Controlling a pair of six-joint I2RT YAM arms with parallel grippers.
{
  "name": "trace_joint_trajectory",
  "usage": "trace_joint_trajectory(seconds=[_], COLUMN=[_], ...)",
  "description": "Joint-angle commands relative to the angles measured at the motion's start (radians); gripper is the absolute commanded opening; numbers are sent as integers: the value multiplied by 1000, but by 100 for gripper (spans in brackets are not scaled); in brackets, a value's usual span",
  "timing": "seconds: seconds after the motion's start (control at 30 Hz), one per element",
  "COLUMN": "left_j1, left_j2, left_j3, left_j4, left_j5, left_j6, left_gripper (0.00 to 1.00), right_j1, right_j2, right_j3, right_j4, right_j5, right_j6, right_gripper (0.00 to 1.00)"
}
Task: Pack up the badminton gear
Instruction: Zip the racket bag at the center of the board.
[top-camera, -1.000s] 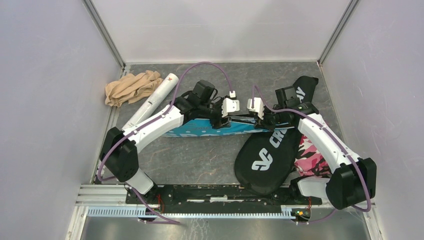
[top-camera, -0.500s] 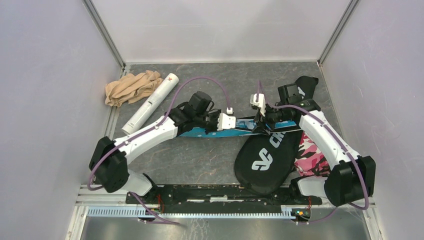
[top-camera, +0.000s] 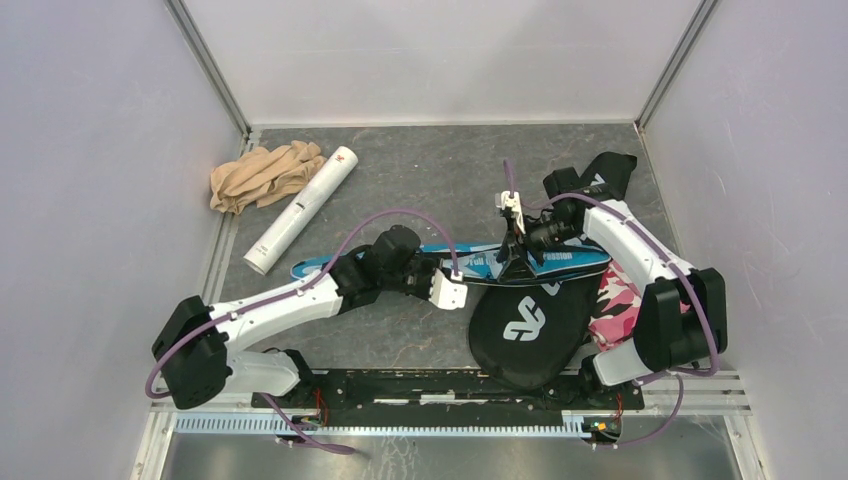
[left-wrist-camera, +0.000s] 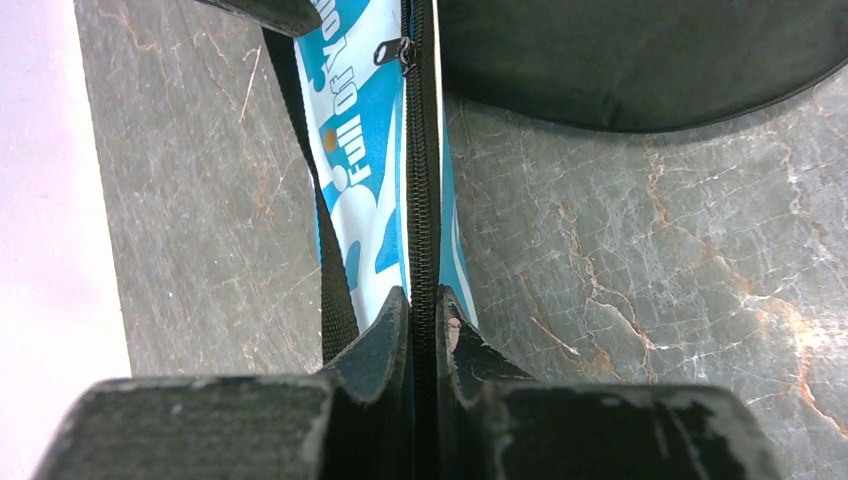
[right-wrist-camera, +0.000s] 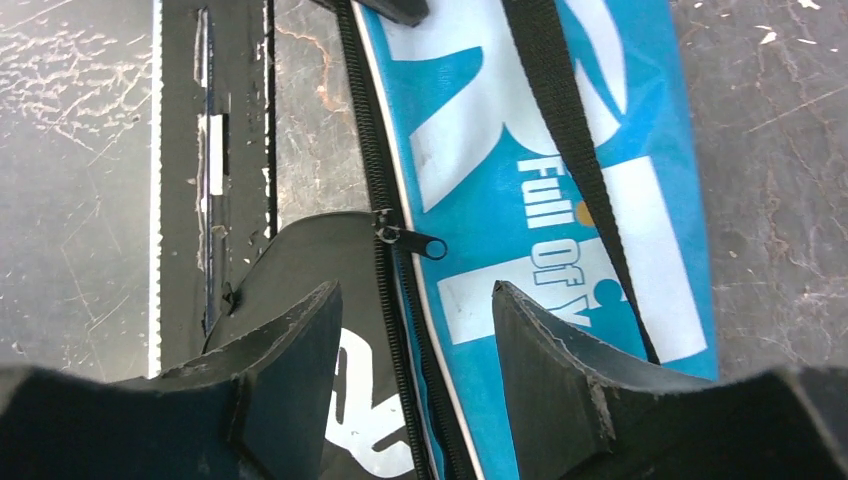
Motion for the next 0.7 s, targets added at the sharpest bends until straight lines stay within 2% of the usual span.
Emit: trace_joint_trajectory(seconds=[0.0, 0.1, 0.37, 0.67], left_j1=[-22, -40, -68, -72], left_j2=[-42, -47, -48, -46], left_j3=[-47, -63, -82, -79], left_j4=[163, 174, 156, 126], left_j5=[-97, -112, -114, -89], left_j6=[70, 84, 124, 130], left_gripper=[2, 2, 2, 2], right_j1=[14, 18, 63, 103], right_j2=[-5, -24, 10, 104], right_j3=[11, -24, -31, 52], right_j4=[-60, 5, 43, -11], right_j5=[-62, -45, -13, 21], right_j6=[-74, -26, -33, -105], right_gripper=[63, 65, 66, 67])
